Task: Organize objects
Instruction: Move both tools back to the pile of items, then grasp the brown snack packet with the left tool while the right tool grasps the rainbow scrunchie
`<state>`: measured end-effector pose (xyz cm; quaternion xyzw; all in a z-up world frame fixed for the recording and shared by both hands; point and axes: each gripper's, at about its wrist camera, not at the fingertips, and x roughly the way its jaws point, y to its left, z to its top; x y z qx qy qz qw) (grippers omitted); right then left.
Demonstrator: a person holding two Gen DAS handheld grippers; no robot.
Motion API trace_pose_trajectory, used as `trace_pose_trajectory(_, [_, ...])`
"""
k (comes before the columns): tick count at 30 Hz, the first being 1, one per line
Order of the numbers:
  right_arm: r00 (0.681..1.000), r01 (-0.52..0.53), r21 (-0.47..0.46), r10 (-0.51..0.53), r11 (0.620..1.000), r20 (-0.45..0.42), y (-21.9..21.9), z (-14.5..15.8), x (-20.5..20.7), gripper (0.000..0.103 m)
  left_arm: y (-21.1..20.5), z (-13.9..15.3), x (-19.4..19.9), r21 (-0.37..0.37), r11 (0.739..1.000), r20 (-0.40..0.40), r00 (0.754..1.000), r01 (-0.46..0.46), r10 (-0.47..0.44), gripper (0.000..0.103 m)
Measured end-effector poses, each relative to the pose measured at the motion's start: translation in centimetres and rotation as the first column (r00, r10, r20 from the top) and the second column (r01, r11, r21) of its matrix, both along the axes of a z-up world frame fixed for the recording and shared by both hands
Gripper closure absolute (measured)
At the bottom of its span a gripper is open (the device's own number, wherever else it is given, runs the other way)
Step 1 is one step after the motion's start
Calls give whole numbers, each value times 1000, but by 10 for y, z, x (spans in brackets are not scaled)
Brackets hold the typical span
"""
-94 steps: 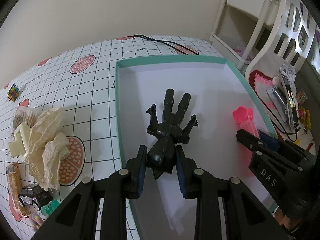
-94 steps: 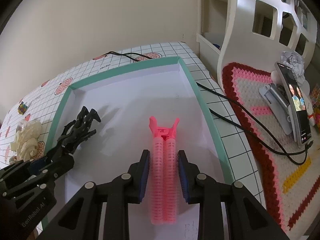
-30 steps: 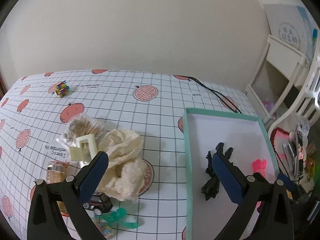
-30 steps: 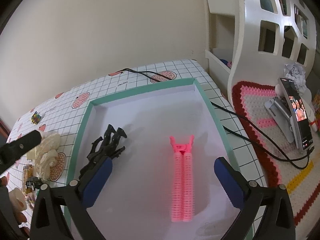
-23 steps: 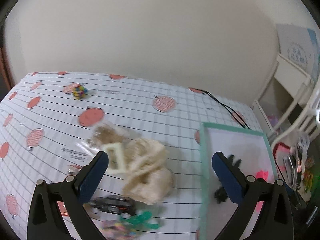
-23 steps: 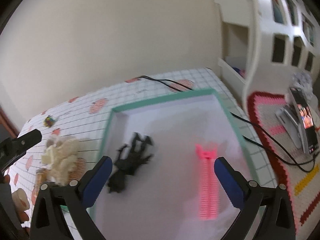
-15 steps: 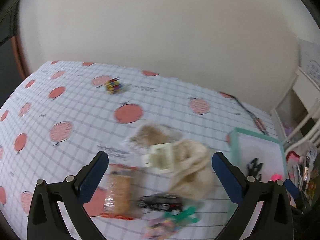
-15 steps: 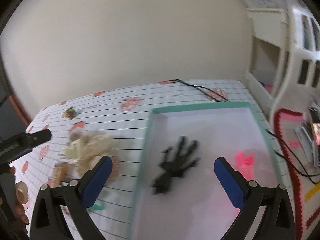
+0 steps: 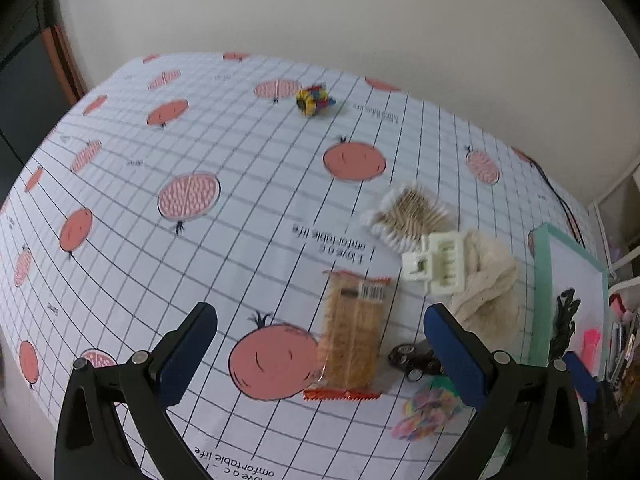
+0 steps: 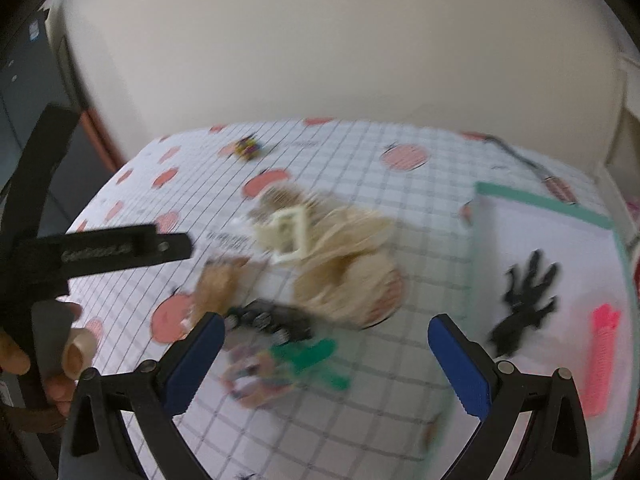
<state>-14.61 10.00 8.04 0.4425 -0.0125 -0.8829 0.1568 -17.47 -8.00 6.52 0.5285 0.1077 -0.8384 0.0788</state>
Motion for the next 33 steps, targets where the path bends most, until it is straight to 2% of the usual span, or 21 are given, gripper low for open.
trace_pose_trajectory(6, [996,-52,2,52,999,76,-21,-16,2,6,-4,-11,0,19,999,47,998,34,-35,1])
trace_pose_trajectory(8, [993,-58,2,58,998,107,-26,-24,1,13,-2,-15,0,20,999,59,997,51,-52,2])
trace_pose_trajectory(12, [986,-69,16,66,997,150,-33,-36,2,20,0,-24,-4,34,996,85,992,86,-88,7])
trace_pose_trajectory(14, [986,-67,19,63,998,156,-34,-39,1,22,0,-31,-7,47,995,106,990,92,-96,15])
trace_pose_trajectory(18, [987,-60,30,55,998,153,-34,-37,2,24,1,-37,-9,45,993,121,986,107,-112,16])
trace_pose_trajectory(22, [988,-46,34,41,998,151,-29,-33,3,35,8,-40,-10,40,991,129,982,130,-134,17])
trace_pose_trajectory(25, [987,-42,28,37,999,155,-27,-30,4,35,10,-42,-12,39,989,136,980,145,-149,25])
trace_pose_trajectory(27, [985,-47,22,43,999,168,-29,-31,5,35,10,-45,-13,38,989,144,978,145,-149,26])
trace_pose_trajectory(33, [975,-68,3,66,998,211,-36,-43,5,45,11,-50,-13,29,987,153,975,160,-163,27])
